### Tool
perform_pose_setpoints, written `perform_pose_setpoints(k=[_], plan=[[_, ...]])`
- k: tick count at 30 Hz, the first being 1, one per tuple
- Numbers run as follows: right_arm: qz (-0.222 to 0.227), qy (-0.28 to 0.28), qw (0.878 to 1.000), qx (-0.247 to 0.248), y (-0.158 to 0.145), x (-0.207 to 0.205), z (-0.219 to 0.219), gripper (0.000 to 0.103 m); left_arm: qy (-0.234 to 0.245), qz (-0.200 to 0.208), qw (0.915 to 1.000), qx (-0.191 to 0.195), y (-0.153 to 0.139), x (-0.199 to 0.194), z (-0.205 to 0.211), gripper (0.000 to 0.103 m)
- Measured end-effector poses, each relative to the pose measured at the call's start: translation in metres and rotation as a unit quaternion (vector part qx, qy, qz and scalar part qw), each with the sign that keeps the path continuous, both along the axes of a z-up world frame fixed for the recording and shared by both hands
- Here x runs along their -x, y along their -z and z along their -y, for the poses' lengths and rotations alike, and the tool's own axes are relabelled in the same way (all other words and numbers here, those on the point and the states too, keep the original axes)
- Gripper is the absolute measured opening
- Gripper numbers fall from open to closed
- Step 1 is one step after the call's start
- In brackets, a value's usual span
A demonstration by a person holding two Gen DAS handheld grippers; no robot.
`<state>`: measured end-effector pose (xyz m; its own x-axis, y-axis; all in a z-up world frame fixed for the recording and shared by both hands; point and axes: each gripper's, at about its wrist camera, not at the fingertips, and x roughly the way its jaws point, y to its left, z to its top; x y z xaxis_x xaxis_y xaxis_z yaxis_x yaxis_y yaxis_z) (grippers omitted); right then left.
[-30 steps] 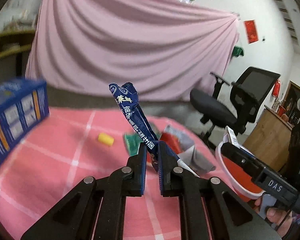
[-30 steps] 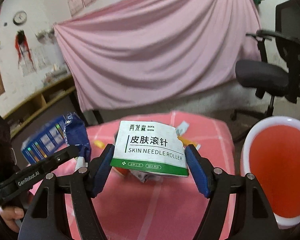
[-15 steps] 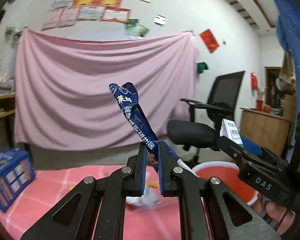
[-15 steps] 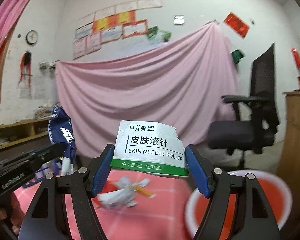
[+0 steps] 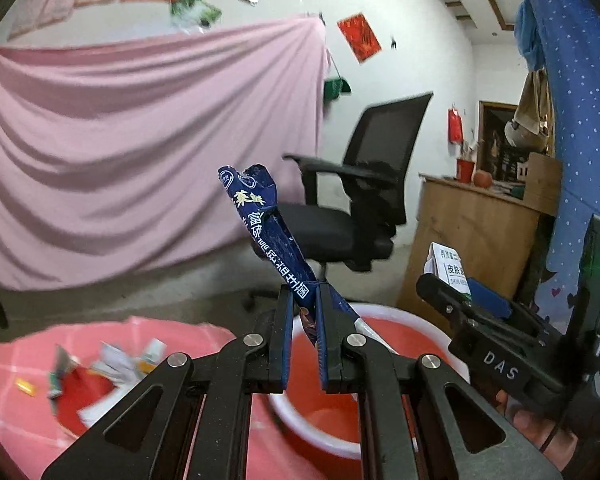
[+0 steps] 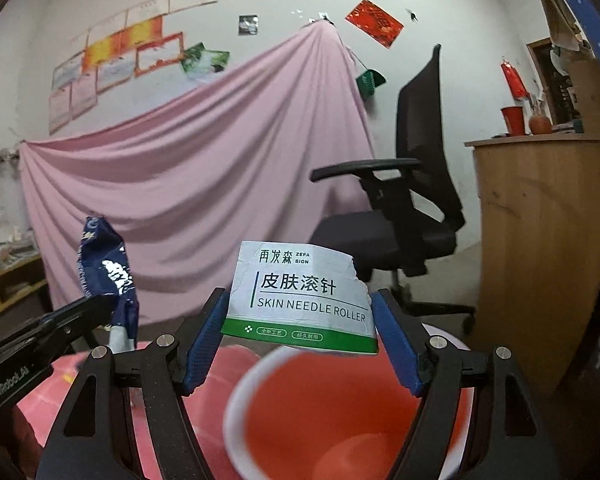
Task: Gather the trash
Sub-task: 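Carry both items over the red bucket and open both tools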
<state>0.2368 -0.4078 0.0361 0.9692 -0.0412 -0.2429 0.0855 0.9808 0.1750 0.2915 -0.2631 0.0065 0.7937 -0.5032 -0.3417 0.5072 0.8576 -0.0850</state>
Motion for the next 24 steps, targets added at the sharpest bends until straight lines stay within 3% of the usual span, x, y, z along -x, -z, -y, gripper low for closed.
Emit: perform_pose_setpoints(k=[12,16,20,24], plan=[[-0.086,0.025,0.994,-0.055,0.026,-0.015,0.043,0.073,0.023,-0.129,0.9913,-0.002,0.013,-0.048,0.039,0.009],[-0.096,0.032,0.992,-0.07,0.029,-0.015,0.049,0.074,0.026,-0.148,0.9886,0.003,0.012,-0.051,0.035,0.009],[-0.101,0.035,0.991,-0.077,0.029,-0.015,0.052,0.078,0.019,-0.152,0.9881,0.009,0.009,-0.052,0.028,0.027],[-0.101,0.036,0.991,-0.075,0.026,-0.017,0.049,0.081,0.01,-0.149,0.9886,0.019,0.005,-0.049,0.015,0.03]])
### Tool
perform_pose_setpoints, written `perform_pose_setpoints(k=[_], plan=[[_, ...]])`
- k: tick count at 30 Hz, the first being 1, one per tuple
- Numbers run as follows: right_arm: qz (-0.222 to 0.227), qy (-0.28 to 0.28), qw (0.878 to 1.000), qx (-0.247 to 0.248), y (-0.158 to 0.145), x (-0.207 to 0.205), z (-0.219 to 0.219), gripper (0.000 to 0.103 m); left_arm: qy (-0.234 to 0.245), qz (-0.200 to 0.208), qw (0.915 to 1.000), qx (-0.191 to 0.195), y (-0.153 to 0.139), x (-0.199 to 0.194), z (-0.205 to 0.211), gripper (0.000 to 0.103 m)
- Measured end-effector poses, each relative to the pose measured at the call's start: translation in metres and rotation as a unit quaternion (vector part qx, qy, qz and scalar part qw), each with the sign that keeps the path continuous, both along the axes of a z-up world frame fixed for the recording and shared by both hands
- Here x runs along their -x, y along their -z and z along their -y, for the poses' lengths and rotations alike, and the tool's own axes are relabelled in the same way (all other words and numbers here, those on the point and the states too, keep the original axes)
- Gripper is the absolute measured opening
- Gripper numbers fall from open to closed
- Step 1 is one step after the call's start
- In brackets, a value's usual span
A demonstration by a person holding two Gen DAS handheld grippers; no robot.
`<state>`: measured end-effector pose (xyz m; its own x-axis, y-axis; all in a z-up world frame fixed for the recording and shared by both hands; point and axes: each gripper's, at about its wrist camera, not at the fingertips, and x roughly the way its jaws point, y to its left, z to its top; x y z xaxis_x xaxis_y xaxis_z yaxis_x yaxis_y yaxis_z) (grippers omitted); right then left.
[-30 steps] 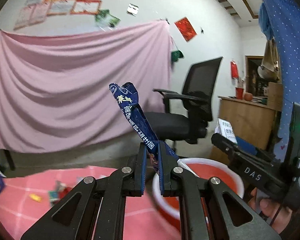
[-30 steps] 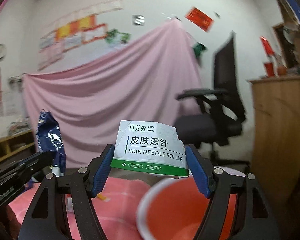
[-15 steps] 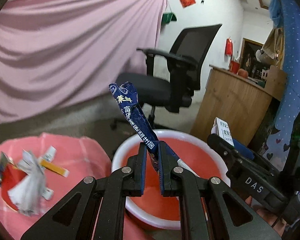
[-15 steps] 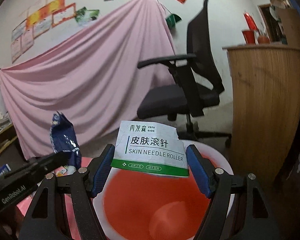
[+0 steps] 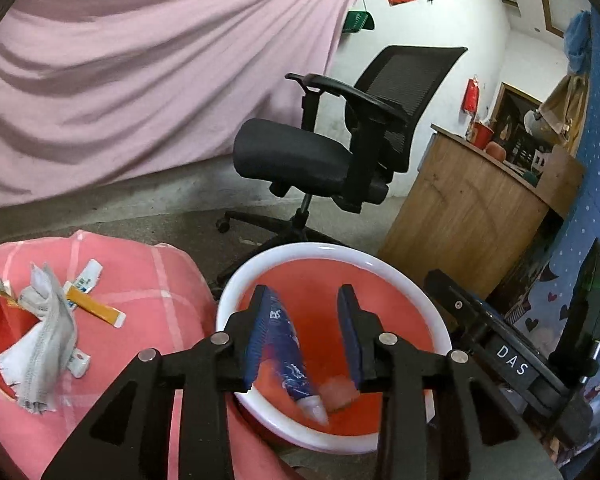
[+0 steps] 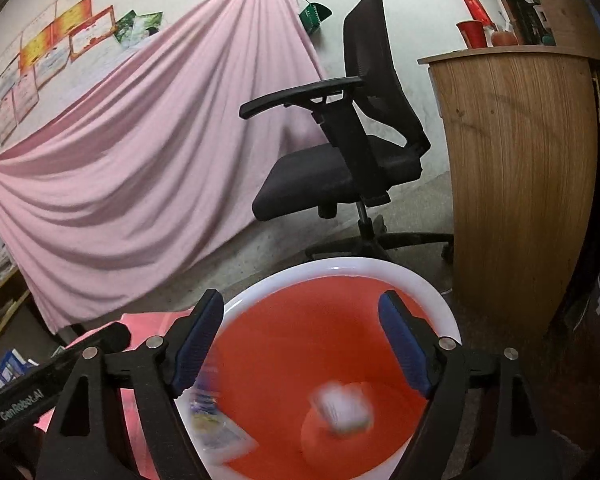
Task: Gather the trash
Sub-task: 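Carry both items over the red bucket and open both tools, then return both tools to the table toward the red packet and grey mask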
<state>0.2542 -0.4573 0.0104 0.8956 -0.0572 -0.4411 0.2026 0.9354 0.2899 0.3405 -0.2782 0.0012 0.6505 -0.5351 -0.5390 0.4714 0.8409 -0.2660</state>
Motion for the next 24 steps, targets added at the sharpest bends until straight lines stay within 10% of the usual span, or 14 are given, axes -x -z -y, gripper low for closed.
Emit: perform_pose_setpoints(k=[10,17,24], plan=[[0.075,-0.026,0.997,0.026,-0.029,0.011,-0.033,0.097,-0.067,0.068,0.9951,0.024,-0.023,0.025,-0.06,0.052],[0.159,-0.078,0.982,0.067,-0.05,0.027,-0.08,0.103,-0.142,0.137,0.9797,0.037,-0.038,0.052,-0.123,0.097],[0.208,-0.117,0.967,0.085,-0.058,0.029,-0.119,0.103,-0.19,0.194,0.9623,0.019,-0.038,0.081,-0.178,0.101]])
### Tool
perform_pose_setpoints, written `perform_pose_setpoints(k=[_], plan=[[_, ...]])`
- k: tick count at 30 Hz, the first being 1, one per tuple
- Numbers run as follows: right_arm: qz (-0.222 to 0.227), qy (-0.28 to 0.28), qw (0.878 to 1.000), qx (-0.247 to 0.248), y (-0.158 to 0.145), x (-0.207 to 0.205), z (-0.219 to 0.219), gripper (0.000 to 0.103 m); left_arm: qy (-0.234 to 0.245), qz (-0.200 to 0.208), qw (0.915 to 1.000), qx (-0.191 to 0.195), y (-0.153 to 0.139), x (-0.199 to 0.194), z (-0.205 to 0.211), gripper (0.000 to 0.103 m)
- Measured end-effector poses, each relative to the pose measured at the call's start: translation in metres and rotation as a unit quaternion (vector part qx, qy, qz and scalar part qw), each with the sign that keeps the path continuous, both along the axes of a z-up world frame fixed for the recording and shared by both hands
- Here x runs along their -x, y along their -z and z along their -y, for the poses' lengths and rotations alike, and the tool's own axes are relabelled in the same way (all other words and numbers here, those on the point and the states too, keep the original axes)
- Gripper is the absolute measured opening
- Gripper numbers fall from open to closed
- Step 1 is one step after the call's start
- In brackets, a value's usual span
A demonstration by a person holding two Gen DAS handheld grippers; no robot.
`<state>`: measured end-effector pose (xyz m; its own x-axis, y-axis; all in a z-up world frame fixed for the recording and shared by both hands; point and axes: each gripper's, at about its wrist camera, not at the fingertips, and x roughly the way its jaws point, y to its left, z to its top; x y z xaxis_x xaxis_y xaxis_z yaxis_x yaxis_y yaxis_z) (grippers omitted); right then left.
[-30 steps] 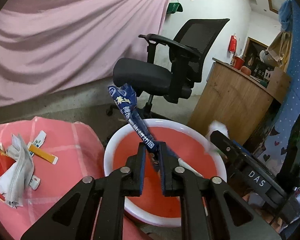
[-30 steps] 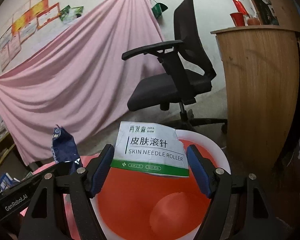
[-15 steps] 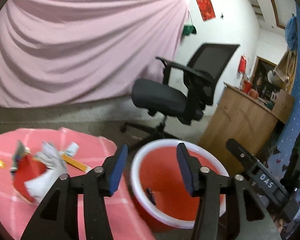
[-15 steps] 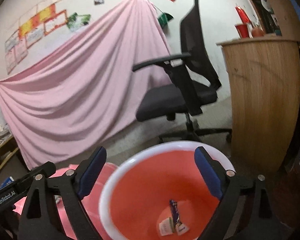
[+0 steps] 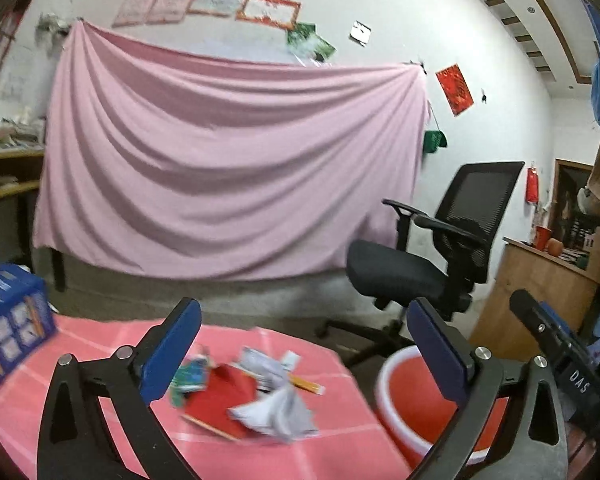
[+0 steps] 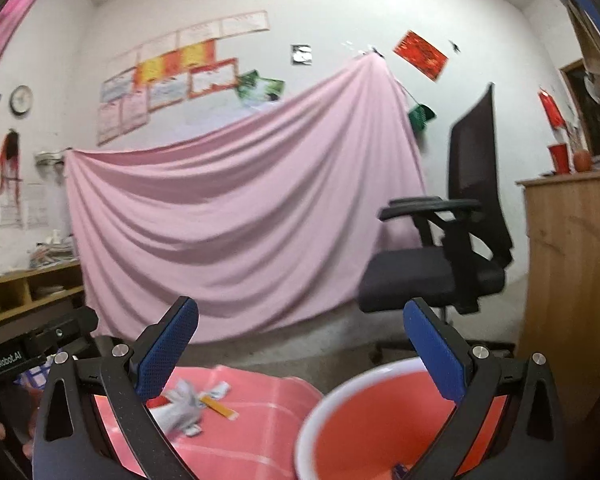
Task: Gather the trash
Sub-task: 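Return both tools to the table toward the red packet and grey mask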
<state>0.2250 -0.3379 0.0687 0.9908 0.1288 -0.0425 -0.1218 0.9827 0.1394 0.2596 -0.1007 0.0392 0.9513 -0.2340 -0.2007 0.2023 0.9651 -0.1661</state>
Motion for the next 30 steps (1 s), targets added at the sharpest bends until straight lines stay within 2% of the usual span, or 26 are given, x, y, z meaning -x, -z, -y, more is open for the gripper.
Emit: perform_pose_setpoints(k=[5,11,18,24,28,30], plan=[[0.026,-0.017,0.999,0.025,-0.001,0.0,-0.031,0.103,-0.029,0.026,0.9991,-0.019,0.007,0.016,-0.028,0.101],[0.015,-0.037,0.998,0.057,0.006,-0.009,-0.061,0.103,-0.052,0.026,0.9979,-0.03,0.019,0.021,-0.055,0.101],[-0.04,-0.049,0.994,0.085,0.021,-0.027,-0.081,0.103,-0.052,-0.041,0.9974,-0.028,0.035,0.002,-0.076,0.101],[-0.11,-0.058,0.99,0.073,0.033,-0.051,-0.086,0.103,-0.044,-0.111,0.9926,-0.025,0.05,-0.018,-0.08,0.1],[-0.157,-0.074,0.982,0.076,0.042,-0.066,-0.096,0.103,-0.029,-0.154,0.9874,-0.024,0.056,-0.03,-0.081,0.1],[-0.18,-0.085,0.977,0.079,0.048,-0.074,-0.101,0.1,-0.015,-0.173,0.9846,-0.022,0.059,-0.035,-0.08,0.091]])
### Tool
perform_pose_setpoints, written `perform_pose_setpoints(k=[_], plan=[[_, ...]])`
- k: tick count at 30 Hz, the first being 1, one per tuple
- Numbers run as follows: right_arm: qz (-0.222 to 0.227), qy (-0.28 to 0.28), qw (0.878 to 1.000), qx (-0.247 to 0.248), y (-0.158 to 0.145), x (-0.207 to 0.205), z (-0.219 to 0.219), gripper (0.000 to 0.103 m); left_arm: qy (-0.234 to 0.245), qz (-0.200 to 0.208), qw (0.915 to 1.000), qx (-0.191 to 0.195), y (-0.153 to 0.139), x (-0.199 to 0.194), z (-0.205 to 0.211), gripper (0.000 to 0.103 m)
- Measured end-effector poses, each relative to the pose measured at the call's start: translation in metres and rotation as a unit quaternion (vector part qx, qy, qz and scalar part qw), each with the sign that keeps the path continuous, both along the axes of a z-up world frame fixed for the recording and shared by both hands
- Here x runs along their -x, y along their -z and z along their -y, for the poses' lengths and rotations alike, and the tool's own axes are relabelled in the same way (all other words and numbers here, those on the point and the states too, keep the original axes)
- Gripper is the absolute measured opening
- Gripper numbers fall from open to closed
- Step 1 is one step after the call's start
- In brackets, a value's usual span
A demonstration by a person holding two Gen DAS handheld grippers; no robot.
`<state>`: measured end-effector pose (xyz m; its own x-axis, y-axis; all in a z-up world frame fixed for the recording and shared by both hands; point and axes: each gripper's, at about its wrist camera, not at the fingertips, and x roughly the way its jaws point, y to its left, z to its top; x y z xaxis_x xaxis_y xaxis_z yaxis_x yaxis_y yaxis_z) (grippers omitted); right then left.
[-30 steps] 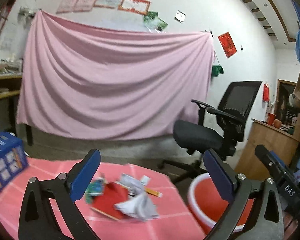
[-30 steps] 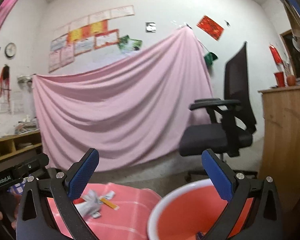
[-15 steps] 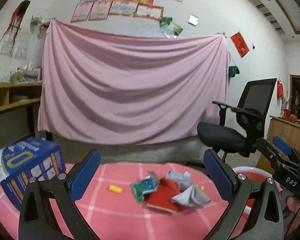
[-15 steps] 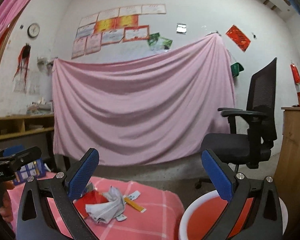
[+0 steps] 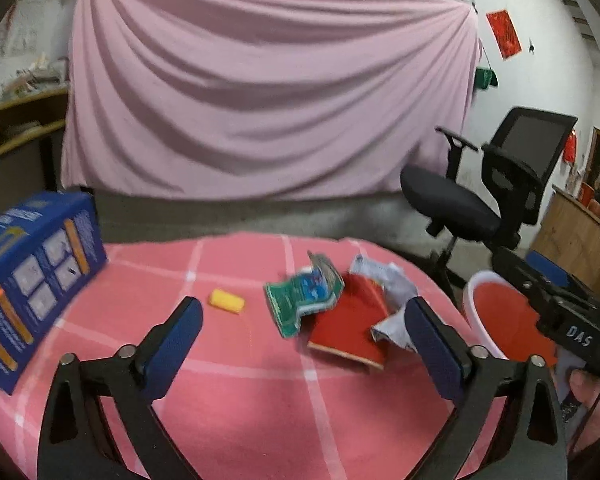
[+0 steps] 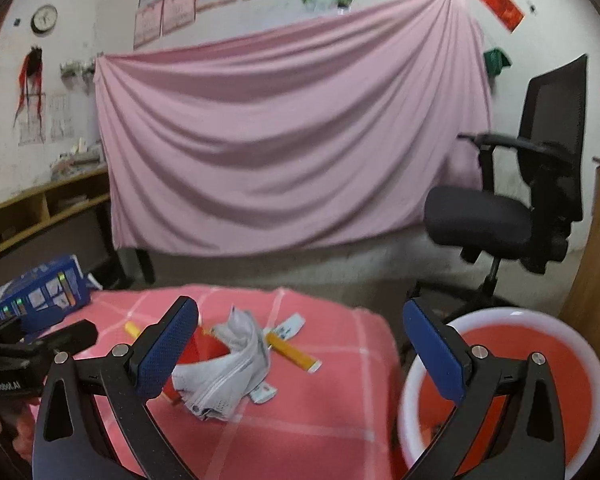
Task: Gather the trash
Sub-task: 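Return both tools to the table toward the red packet and grey mask, then grasp the red packet with the left tool while the right tool grasps the grey mask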
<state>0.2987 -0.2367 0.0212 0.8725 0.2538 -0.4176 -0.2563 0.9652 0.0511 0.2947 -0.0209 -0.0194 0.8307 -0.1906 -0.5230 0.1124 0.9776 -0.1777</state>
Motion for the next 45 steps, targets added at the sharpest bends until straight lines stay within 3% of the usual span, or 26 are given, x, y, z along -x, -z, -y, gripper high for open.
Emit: perform_pose_setpoints(k=[3,7,10,12,19,22,24,28,34,36,41,45], plan=[[-0.043,-0.017,0.999,0.0,0.01,-0.012,-0.008,0.084,0.023,-0.031,0.9992,0.011,0.004,-0.007,0.001,0.074],[-0.096,-0.028,0.995,-0.023,0.02,-0.025,-0.011,0.078,0.048,-0.073,0.9956,0.034,0.008,-0.016,0.0,0.071],[-0.129,-0.026,0.99,-0.045,0.027,-0.032,-0.01,0.075,0.06,-0.1,0.9918,0.052,0.011,-0.022,-0.002,0.057],[-0.149,-0.03,0.987,-0.054,0.033,-0.038,-0.011,0.064,0.067,-0.119,0.9884,0.066,0.014,-0.027,-0.004,0.051],[-0.189,-0.046,0.98,-0.032,0.044,-0.048,-0.028,0.058,0.08,-0.17,0.9744,0.123,0.022,-0.043,-0.016,0.048],[-0.202,-0.048,0.978,-0.031,0.048,-0.051,-0.027,0.058,0.081,-0.169,0.9713,0.147,0.017,-0.045,-0.025,0.047],[-0.214,-0.05,0.975,-0.038,0.051,-0.054,-0.026,0.058,0.087,-0.174,0.9691,0.151,0.018,-0.047,-0.026,0.031],[-0.235,-0.055,0.969,-0.058,0.056,-0.058,-0.022,0.058,0.092,-0.175,0.967,0.161,0.015,-0.05,-0.032,0.022],[-0.256,-0.071,0.961,-0.081,0.061,-0.058,-0.018,0.039,0.094,-0.16,0.9687,0.165,0.012,-0.047,-0.035,0.015],[-0.253,-0.072,0.961,-0.083,0.059,-0.056,-0.018,0.027,0.096,-0.151,0.9701,0.164,0.011,-0.043,-0.036,0.013],[-0.234,-0.079,0.964,-0.095,0.053,-0.048,-0.014,0.017,0.099,-0.12,0.9771,0.145,0.003,-0.034,-0.029,0.01],[-0.205,-0.078,0.97,-0.101,0.045,-0.038,-0.011,0.015,0.099,-0.082,0.9841,0.123,-0.004,-0.02,-0.022,0.008]])
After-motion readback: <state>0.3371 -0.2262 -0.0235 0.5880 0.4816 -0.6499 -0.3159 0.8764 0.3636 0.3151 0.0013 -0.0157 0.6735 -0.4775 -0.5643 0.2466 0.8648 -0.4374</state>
